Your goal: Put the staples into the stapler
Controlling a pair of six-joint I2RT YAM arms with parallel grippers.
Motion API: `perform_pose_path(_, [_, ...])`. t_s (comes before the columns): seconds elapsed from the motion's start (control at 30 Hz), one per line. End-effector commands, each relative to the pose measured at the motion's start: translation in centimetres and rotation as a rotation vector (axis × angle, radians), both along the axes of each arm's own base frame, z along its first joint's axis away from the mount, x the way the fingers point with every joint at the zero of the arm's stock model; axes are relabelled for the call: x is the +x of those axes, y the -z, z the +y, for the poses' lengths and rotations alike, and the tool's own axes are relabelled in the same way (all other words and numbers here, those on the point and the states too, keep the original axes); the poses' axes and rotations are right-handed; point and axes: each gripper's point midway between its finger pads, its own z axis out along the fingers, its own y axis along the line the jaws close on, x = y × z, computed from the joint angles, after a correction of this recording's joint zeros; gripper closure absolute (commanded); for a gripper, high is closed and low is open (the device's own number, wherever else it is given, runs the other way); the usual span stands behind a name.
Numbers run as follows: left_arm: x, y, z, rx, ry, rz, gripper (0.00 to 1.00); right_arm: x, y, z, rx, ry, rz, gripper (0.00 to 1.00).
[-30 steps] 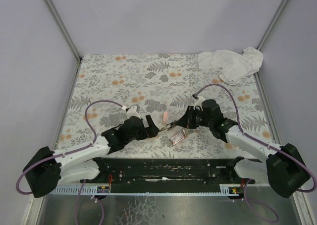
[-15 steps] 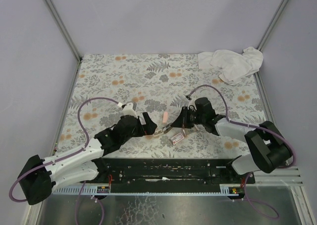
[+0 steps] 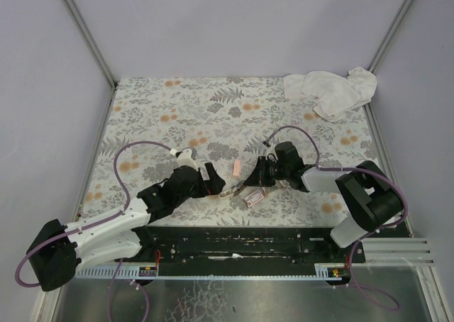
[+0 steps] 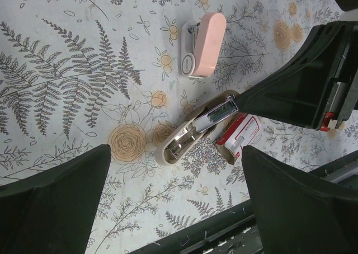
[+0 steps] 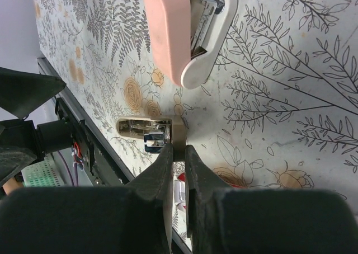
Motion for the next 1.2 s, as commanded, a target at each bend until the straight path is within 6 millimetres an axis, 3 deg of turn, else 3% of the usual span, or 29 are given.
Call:
perform_pose_path(0.0, [0.6, -0.5, -0.2, -0.026, -0.014, -0.020, 0.00, 1.6, -0.9, 0.3, -0.002, 0.006, -0.066, 0.90])
perform_pose_path(0.5, [0.1, 0.4, -0.5, -0.030, 0.002, 0.025, 0.00, 1.9, -0.3, -1.3, -0.110, 0.029, -0.105, 0.66])
perform_pose_path(0.77, [-0.9, 1.0, -2.1, -0.124, 0.043, 0.084, 0.00, 2.3, -1.2, -2.3, -0.151, 0.047, -0.150, 0.54])
perform_pose_path(1.0, [-1.4, 2.0, -3.1, -0.167, 0.057, 0.134, 0.05, 2.6, -1.5, -3.7, -0.216, 0.071, -0.181, 0.50])
perform_pose_path(1.17, [-1.3, 2.6, -3.6, -0.172, 0.063, 0.154, 0.09, 2.4, -1.0, -3.8, -0.225, 0.063, -0.170, 0.60])
